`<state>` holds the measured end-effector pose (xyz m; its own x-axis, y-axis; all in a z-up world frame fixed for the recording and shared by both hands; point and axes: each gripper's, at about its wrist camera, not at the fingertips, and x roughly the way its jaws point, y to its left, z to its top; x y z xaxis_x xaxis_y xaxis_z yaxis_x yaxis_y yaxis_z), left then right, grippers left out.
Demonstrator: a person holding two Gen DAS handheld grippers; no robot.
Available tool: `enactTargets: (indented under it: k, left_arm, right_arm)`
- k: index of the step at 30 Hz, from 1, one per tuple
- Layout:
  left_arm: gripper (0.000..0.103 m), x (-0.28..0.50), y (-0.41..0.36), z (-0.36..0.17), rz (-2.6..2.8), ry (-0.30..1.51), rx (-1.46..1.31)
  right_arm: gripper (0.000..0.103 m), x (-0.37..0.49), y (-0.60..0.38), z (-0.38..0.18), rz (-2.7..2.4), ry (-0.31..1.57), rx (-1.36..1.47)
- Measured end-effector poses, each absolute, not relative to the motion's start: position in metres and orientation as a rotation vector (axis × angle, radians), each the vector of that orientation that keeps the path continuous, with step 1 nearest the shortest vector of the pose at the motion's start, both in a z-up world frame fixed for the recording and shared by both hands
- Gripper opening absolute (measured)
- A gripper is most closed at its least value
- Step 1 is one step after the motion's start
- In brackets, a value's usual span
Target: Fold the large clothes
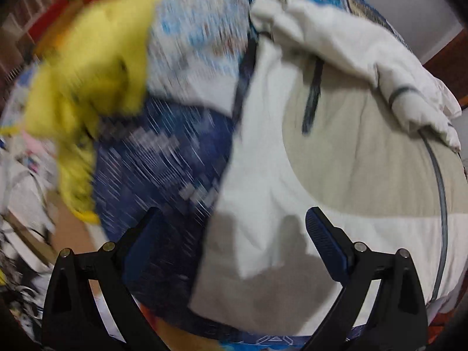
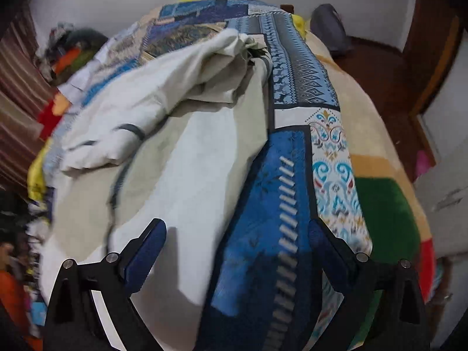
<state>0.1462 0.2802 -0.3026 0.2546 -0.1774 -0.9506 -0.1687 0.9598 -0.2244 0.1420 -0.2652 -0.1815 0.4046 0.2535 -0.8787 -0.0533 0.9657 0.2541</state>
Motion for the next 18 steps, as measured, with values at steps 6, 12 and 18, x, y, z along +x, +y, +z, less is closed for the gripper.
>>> enactTargets:
  k: [6, 12, 18]
  left_arm:
    - [0.098, 0.14, 0.263, -0.336, -0.017, 1.351, -0.355]
    - [0.043, 0.138, 0.233, -0.321, -0.085, 1.303, -0.353]
    - [0.019, 0.16, 0.202, -0.298, -0.107, 1.302, -0.29]
  right_arm:
    - [0.08, 0.117, -0.261, -0.176, 0.313, 1.155, 0.385]
    - [0.056, 0.106, -0.233, -0.184, 0.318, 1.12, 0.331]
    - [0.021, 0.12, -0.211, -0.184, 0.383, 1.085, 0.316]
